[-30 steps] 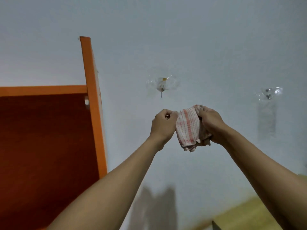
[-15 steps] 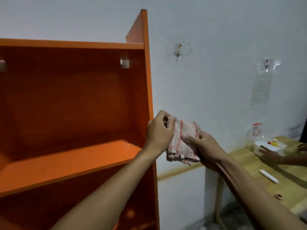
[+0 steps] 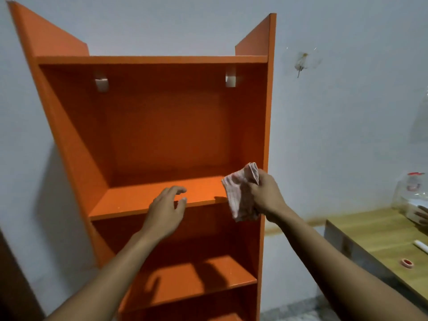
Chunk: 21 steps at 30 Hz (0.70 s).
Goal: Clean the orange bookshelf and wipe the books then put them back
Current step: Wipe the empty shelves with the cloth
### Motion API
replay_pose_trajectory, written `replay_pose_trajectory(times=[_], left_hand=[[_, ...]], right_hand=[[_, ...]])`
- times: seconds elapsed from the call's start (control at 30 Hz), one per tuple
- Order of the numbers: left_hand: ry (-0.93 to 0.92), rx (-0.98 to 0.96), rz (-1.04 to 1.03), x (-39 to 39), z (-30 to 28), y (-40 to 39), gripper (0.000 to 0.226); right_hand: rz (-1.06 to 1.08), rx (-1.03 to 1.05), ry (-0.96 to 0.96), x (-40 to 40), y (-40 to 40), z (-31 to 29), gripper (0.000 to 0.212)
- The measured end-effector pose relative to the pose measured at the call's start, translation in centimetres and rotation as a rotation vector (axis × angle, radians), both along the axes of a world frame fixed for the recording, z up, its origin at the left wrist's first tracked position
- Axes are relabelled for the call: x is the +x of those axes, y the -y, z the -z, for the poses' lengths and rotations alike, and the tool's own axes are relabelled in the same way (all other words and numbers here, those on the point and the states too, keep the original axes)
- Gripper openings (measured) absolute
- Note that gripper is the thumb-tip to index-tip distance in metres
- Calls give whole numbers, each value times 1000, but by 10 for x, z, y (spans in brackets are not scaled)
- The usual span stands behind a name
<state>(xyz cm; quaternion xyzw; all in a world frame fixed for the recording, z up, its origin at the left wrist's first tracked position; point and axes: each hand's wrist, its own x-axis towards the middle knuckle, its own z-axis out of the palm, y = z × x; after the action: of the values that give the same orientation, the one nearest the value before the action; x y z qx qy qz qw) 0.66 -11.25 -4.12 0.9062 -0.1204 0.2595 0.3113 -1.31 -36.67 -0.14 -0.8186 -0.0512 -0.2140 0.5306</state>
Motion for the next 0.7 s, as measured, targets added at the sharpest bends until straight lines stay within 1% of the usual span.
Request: replay_pose_trajectory(times=[0.1, 0.13, 0.17, 0.2, 0.23, 0.3, 0.33, 0.37, 0.4, 0.47, 0.57, 0.6, 0.7], left_hand=[[-18, 81, -110, 11, 4, -32, 30], [-23, 95, -131, 15, 6, -40, 31], [-28, 114, -152, 18, 6, -46, 31], [-36, 134, -171, 20, 7, -51, 32], [-50, 150, -188, 21, 9, -55, 32], [-76, 157, -204, 25, 15, -65, 32], [-84, 157, -206, 25, 19, -70, 32], [-84, 161, -208, 26, 23, -76, 32], [-75, 170, -214, 26, 28, -82, 33], [-46, 157, -245, 23, 35, -91, 34], [5, 122, -300, 16, 39, -100, 37], [13, 140, -313, 15, 40, -103, 39], [-13, 206, -374, 16, 43, -112, 57]], right_hand=[[285, -627, 301, 39, -8, -21, 17], [334, -806, 341, 51, -13, -24, 21], [362, -962, 306, 64, -16, -24, 25], [368, -1072, 224, 76, -19, -21, 28], [355, -1131, 108, 88, -20, -14, 30], [269, -1046, -133, 107, -19, 3, 31], [214, -962, -220, 114, -20, 13, 33], [174, -888, -266, 120, -22, 21, 36], [162, -840, -276, 124, -25, 26, 38], [197, -808, -284, 129, -32, 28, 40], [235, -856, -266, 129, -53, 27, 44], [217, -889, -238, 127, -65, 28, 45], [88, -945, -113, 113, -112, 38, 52]])
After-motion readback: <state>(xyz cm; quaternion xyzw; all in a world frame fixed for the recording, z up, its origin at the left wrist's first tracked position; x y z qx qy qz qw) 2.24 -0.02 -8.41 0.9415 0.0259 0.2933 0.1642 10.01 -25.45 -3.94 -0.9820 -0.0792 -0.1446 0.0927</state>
